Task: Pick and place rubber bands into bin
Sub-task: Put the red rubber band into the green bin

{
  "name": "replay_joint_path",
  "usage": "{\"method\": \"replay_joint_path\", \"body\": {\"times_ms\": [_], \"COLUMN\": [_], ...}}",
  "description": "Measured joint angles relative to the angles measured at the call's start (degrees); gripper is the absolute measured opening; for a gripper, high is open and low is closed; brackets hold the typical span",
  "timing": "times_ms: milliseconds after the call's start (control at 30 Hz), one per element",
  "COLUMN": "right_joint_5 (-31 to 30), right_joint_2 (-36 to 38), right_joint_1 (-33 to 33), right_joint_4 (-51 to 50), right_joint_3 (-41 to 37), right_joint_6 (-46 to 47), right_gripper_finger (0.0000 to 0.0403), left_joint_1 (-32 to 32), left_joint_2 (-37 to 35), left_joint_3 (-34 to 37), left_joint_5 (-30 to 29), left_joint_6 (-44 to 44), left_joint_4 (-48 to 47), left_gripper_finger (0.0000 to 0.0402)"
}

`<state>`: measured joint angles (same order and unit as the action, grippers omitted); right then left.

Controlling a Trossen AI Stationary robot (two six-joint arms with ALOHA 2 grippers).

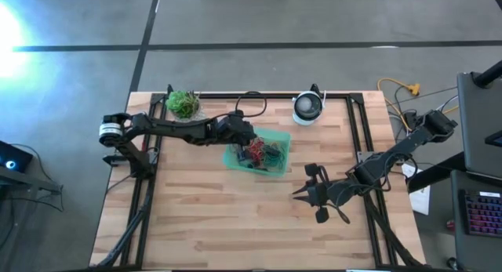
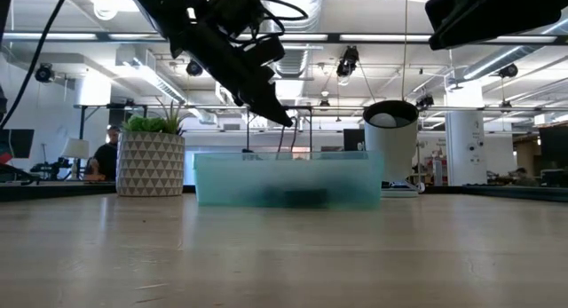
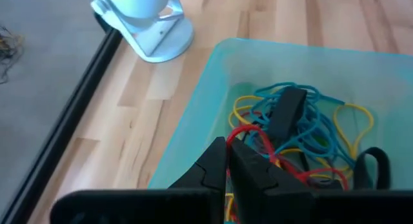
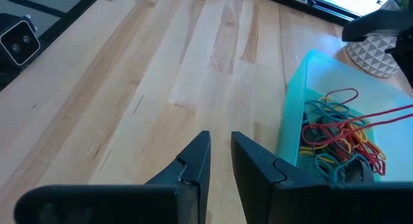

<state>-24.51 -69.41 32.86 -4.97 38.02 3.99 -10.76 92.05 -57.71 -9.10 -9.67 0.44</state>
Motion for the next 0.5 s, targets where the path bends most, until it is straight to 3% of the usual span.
{"method": "replay_joint_path", "body": {"times_ms": [300,500], "right_joint_5": [0.0,0.0], "right_joint_2": [0.0,0.0], "right_joint_1": [0.0,0.0], "right_joint_4": [-0.2,-0.3], "right_joint_3": [0.0,0.0], "right_joint_6": [0.1,0.1], "right_gripper_finger": [0.0057,0.0057], "left_joint_1": [0.0,0.0], "left_joint_2": [0.0,0.0], "left_joint_3": [0.0,0.0], "left_joint_5": [2.8,2.8], "left_joint_6": [0.0,0.0], "left_joint_4": [-1.0,-1.0], "left_gripper_finger": [0.0002,0.0046]}}
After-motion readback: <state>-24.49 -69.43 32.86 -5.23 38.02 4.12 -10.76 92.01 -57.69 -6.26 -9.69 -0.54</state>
